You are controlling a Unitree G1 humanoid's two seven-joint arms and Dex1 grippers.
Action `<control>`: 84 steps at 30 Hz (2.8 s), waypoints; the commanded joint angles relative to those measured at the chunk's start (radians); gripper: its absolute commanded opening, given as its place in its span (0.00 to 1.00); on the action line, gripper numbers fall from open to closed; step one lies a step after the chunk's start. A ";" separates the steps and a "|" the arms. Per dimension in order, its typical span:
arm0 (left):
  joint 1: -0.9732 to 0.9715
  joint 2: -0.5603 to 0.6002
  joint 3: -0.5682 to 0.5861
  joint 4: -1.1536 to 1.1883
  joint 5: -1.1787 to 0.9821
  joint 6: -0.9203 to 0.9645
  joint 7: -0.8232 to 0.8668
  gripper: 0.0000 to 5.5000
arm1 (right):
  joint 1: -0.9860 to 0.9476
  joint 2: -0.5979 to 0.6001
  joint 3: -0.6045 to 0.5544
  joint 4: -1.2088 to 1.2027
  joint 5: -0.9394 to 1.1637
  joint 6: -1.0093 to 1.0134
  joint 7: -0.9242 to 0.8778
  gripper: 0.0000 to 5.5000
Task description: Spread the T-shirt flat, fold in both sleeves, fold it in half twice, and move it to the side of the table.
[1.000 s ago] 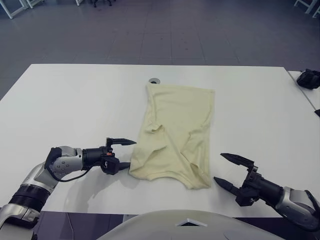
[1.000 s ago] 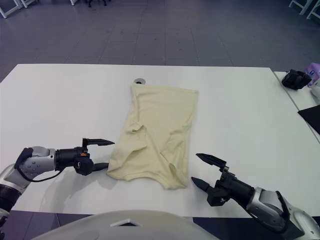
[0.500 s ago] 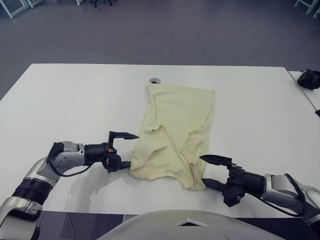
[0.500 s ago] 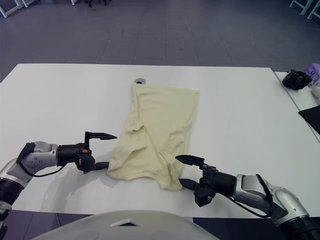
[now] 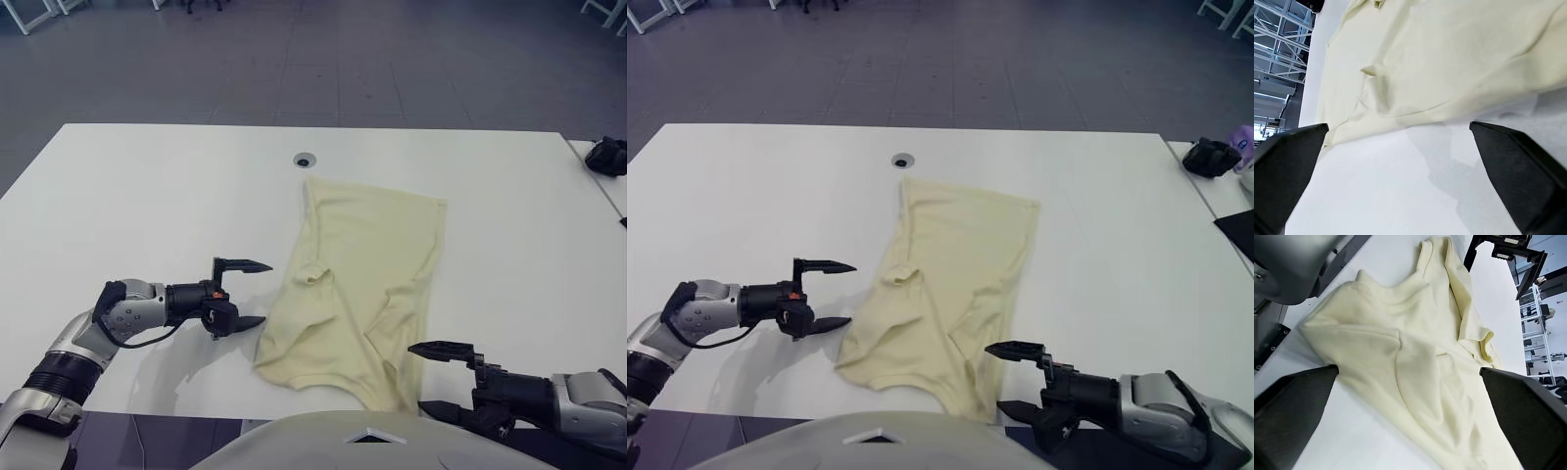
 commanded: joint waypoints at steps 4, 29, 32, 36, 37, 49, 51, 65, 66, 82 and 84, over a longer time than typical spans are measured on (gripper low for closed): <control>0.129 0.038 -0.022 -0.053 0.043 0.057 -0.018 0.98 | 0.070 -0.025 -0.156 -0.030 0.070 -0.014 0.073 0.98; 0.056 0.045 -0.058 -0.082 -0.021 0.093 -0.091 0.98 | -0.101 0.249 0.097 0.088 -0.155 0.117 0.116 0.98; 0.045 0.045 -0.065 -0.069 -0.029 0.075 -0.102 0.98 | -0.046 0.247 0.075 0.085 -0.151 0.114 0.081 0.94; 0.057 0.063 -0.073 -0.061 -0.037 0.034 -0.113 0.84 | 0.039 0.231 0.037 0.072 -0.136 0.081 0.042 0.81; 0.063 0.070 -0.075 -0.058 -0.038 0.022 -0.116 0.81 | 0.058 0.228 0.026 0.071 -0.132 0.071 0.034 0.78; 0.126 0.100 -0.103 -0.095 -0.006 -0.066 -0.126 0.40 | 0.077 0.239 0.029 0.071 -0.114 0.073 0.042 0.38; 0.124 0.108 -0.114 -0.092 0.001 -0.084 -0.135 0.34 | 0.075 0.244 0.037 0.067 -0.108 0.078 0.046 0.32; 0.083 0.083 -0.196 -0.063 0.051 -0.139 -0.147 0.01 | 0.020 0.229 0.069 0.090 -0.110 0.061 0.066 0.00; 0.079 0.081 -0.197 -0.064 0.047 -0.132 -0.145 0.01 | 0.010 0.222 0.070 0.088 -0.085 0.068 0.077 0.00; 0.023 0.203 -0.069 -0.488 -0.515 0.566 -0.318 0.01 | -0.460 0.073 0.085 -0.049 0.628 0.602 0.669 0.00; 0.040 0.257 -0.043 -0.581 -0.579 0.679 -0.358 0.01 | -0.501 0.045 0.078 -0.062 0.688 0.622 0.764 0.00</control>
